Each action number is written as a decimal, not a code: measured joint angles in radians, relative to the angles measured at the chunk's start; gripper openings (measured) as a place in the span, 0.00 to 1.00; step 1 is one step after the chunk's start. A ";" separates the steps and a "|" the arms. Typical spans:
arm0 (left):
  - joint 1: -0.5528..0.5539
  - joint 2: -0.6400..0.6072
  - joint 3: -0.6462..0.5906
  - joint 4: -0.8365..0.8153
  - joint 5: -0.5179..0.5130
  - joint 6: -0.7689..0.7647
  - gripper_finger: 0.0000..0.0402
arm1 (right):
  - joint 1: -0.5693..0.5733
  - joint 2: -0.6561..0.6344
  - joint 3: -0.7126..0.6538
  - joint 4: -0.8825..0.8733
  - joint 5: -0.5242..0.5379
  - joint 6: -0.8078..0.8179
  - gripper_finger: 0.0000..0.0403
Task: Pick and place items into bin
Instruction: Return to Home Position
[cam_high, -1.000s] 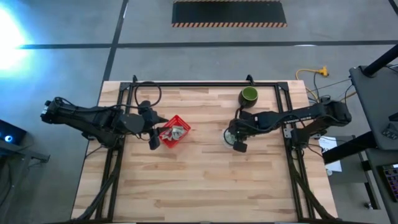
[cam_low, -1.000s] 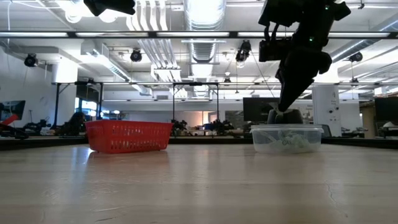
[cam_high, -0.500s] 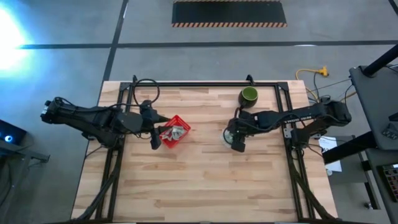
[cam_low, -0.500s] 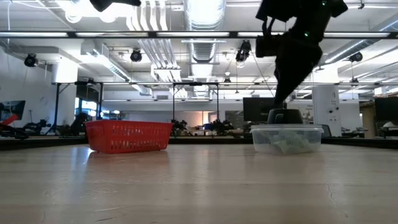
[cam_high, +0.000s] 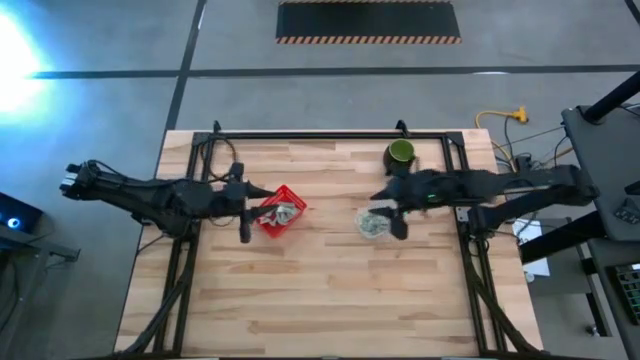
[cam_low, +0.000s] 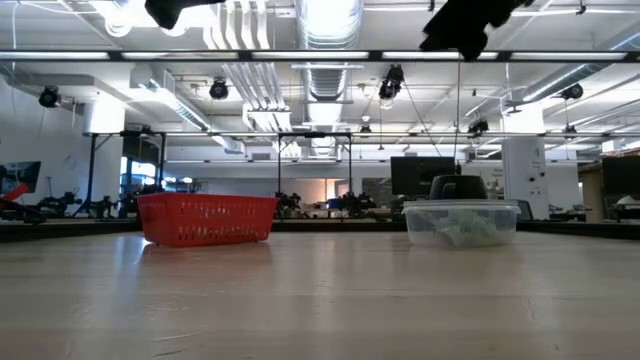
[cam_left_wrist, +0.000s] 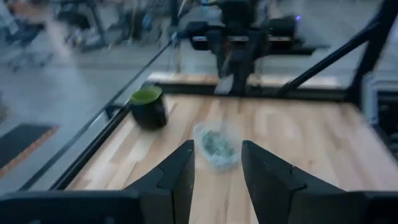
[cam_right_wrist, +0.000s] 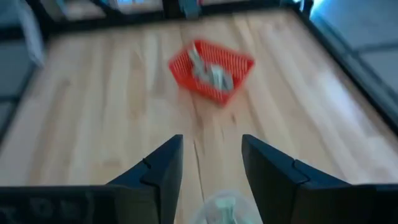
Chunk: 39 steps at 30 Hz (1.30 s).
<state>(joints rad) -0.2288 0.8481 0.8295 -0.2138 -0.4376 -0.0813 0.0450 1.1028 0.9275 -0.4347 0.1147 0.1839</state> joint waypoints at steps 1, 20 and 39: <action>0.000 -0.029 -0.040 0.050 0.018 0.014 0.29 | 0.001 -0.044 -0.014 0.011 -0.001 -0.005 0.38; 0.007 -0.625 -0.519 0.308 0.068 0.084 0.29 | 0.018 -0.645 -0.349 0.325 -0.073 0.008 0.30; 0.006 -0.820 -0.670 0.319 0.103 0.096 0.29 | 0.097 -0.948 -0.712 0.599 -0.005 0.017 0.29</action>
<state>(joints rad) -0.2226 0.0281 0.1591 0.1048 -0.3346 0.0143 0.1418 0.1548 0.2152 0.1645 0.1095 0.2012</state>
